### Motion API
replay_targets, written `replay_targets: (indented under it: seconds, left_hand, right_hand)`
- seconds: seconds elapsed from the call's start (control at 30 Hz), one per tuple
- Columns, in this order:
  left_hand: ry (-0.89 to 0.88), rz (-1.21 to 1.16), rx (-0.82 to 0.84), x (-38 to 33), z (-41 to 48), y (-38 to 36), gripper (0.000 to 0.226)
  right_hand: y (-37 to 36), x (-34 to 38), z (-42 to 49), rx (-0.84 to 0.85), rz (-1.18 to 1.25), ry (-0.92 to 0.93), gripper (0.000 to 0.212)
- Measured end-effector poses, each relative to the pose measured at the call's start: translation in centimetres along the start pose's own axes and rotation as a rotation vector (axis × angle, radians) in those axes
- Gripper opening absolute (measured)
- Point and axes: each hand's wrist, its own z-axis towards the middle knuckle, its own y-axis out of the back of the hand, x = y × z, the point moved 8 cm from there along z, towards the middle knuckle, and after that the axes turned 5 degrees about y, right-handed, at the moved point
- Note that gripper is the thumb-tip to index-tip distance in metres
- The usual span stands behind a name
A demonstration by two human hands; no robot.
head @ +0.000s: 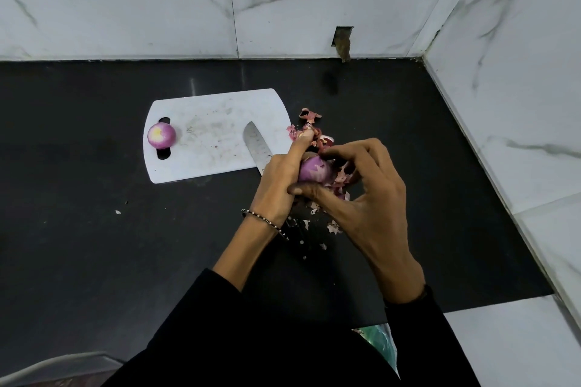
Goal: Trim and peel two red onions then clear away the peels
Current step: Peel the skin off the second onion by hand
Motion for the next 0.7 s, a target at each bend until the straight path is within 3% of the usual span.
replay_targets:
  seconds: [0.1,0.2,0.37,0.7]
  left_hand:
    - [0.012,-0.081,0.033,-0.1,-0.3,-0.4,0.065]
    - [-0.041,-0.081,0.07,-0.6,-0.9,-0.7,0.036]
    - [-0.123,-0.065,0.114,-0.6,-1.0,-0.4,0.047]
    - [-0.221,0.054,0.148,-1.9,-1.4,-0.2,0.041]
  right_hand:
    - [0.2,0.3,-0.1,0.012,0.013,0.006,0.059]
    - [0.5,0.2,-0.1,0.055,0.106,-0.006,0.06]
    - [0.4,-0.8,-0.5,0.123,0.224,-0.07,0.064]
    - [0.6,-0.3,-0.5,0.165,0.268,-0.041,0.051]
